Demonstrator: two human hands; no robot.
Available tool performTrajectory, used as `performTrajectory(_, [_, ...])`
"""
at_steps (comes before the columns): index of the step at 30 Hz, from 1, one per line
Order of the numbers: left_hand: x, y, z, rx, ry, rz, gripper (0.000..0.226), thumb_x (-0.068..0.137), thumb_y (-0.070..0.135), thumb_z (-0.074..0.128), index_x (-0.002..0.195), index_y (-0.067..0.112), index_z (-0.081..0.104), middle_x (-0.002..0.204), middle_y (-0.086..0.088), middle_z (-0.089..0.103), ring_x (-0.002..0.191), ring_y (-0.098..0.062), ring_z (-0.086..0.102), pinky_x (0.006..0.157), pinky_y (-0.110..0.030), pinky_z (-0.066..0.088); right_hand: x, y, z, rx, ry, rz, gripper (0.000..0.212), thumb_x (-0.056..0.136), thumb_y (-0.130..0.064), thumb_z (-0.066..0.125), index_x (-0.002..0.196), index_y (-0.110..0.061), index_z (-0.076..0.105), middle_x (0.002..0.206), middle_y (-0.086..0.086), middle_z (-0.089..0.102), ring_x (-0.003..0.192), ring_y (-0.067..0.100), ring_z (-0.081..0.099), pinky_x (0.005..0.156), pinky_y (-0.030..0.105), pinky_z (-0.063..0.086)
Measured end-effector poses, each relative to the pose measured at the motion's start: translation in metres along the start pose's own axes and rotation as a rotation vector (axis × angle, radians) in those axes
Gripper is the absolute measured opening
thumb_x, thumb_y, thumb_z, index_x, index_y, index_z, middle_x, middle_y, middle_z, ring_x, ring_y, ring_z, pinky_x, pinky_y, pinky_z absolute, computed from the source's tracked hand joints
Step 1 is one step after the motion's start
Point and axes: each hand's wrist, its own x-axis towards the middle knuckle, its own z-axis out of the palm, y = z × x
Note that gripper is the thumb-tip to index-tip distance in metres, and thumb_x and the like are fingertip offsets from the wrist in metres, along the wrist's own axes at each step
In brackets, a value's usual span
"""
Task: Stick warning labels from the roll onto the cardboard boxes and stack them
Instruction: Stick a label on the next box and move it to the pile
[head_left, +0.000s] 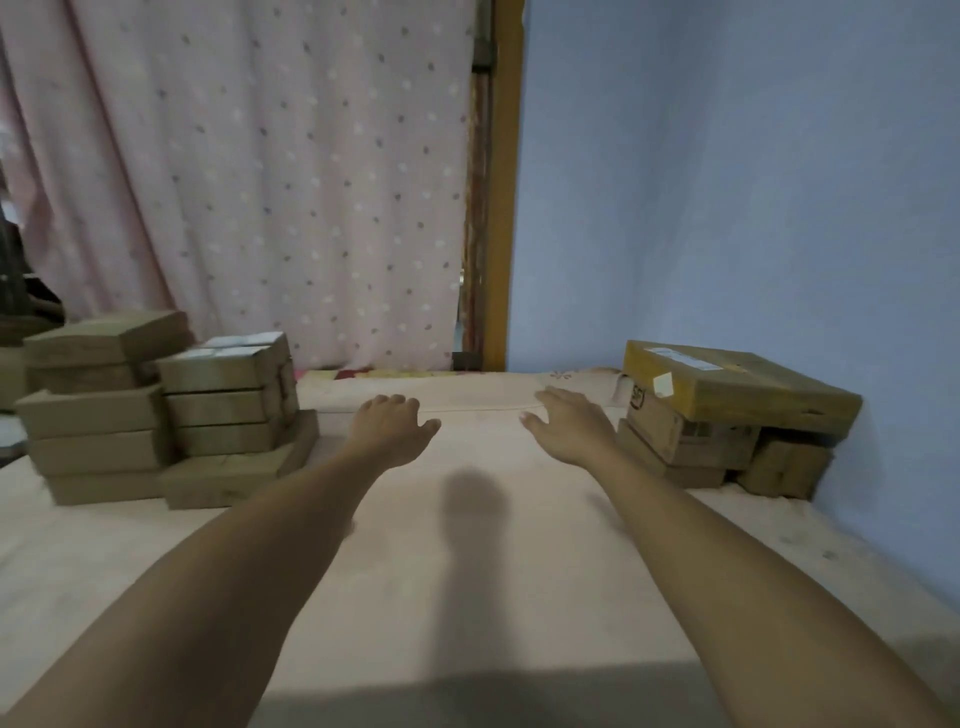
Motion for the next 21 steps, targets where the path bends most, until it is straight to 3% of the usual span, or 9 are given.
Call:
performTrajectory(7, [-0.033,-0.116,-0.025,0.044,0.012,-0.164,0.059,0.099,0.06,0.03,0.13,0.019,0.058,0.134,-0.006,0.06,0.127,-0.029,0.051,0.108,-0.046,0.042,0.032,-0.13,0.029,-0.055,-0.058,-0.171,0.066,0.105,-0.057,0.034,0.158,-0.017,0.035,0.167,0.004,0.03,0.151,0.028,0.029,0.12,0.042,0.027])
performTrajectory(13, [-0.058,-0.188,-0.044,-0.059,0.085,-0.328,0.05,0.1,0.053,0.037,0.127,0.018,0.058,0.131,-0.007,0.061,0.125,-0.028,0.053,0.102,-0.045,0.043,0.049,-0.223,0.045,-0.016,-0.045,-0.259,0.06,0.104,-0.055,0.039,0.151,-0.018,0.044,0.157,0.005,0.044,0.143,0.029,0.04,0.114,0.044,0.034])
performTrajectory(16, [-0.06,-0.217,-0.047,-0.12,0.1,-0.409,0.054,0.1,0.055,0.035,0.13,0.015,0.056,0.134,-0.009,0.059,0.126,-0.03,0.051,0.101,-0.047,0.045,0.059,-0.257,0.05,0.025,-0.056,-0.287,0.059,0.104,-0.053,0.04,0.151,-0.018,0.043,0.158,0.004,0.042,0.143,0.029,0.039,0.114,0.043,0.034])
performTrajectory(21, [-0.043,-0.253,-0.047,-0.3,0.171,-0.564,0.063,0.086,0.062,0.03,0.124,0.018,0.055,0.123,-0.008,0.061,0.109,-0.03,0.057,0.093,-0.051,0.051,0.082,-0.296,0.057,0.099,-0.094,-0.329,0.062,0.103,-0.054,0.04,0.151,-0.015,0.042,0.159,0.005,0.042,0.145,0.028,0.037,0.113,0.045,0.035])
